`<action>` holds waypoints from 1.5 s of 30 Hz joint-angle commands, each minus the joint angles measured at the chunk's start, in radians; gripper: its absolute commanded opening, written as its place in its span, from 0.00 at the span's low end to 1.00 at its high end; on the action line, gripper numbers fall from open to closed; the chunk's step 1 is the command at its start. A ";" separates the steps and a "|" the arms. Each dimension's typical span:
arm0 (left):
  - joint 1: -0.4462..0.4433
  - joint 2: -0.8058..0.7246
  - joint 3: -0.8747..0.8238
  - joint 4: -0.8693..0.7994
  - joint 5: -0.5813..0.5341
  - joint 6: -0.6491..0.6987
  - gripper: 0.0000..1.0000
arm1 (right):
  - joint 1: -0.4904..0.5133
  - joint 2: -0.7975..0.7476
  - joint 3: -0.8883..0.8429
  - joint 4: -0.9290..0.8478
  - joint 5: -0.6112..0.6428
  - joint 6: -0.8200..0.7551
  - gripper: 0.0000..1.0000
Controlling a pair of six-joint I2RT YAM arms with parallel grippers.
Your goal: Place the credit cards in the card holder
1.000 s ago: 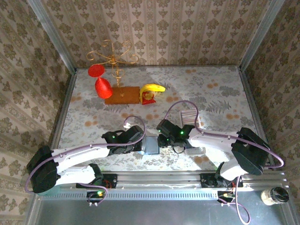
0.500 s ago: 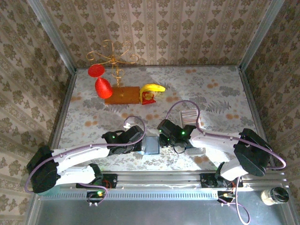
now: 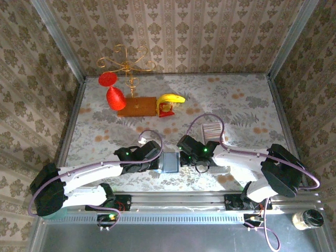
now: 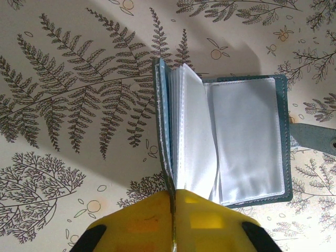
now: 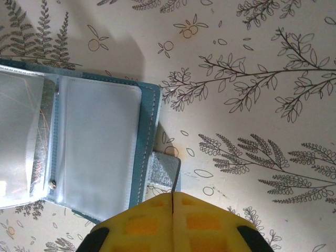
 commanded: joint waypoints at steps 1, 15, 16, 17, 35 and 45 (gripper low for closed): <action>-0.012 0.007 0.007 0.001 0.005 0.011 0.12 | 0.005 -0.019 -0.015 -0.034 0.016 0.021 0.00; -0.036 0.041 0.001 0.309 0.119 -0.002 0.40 | 0.005 -0.046 -0.088 0.053 0.008 0.090 0.00; -0.038 0.054 0.007 0.323 0.119 -0.001 0.41 | 0.004 -0.052 -0.093 0.058 0.009 0.093 0.00; -0.038 0.070 0.010 0.338 0.122 -0.004 0.41 | 0.004 -0.057 -0.099 0.062 0.009 0.096 0.00; -0.034 0.034 -0.165 0.492 0.072 -0.106 0.21 | -0.002 -0.128 -0.130 0.067 0.037 0.117 0.00; -0.035 -0.116 -0.286 0.431 0.040 -0.160 0.00 | -0.010 -0.119 -0.112 0.064 0.034 0.110 0.00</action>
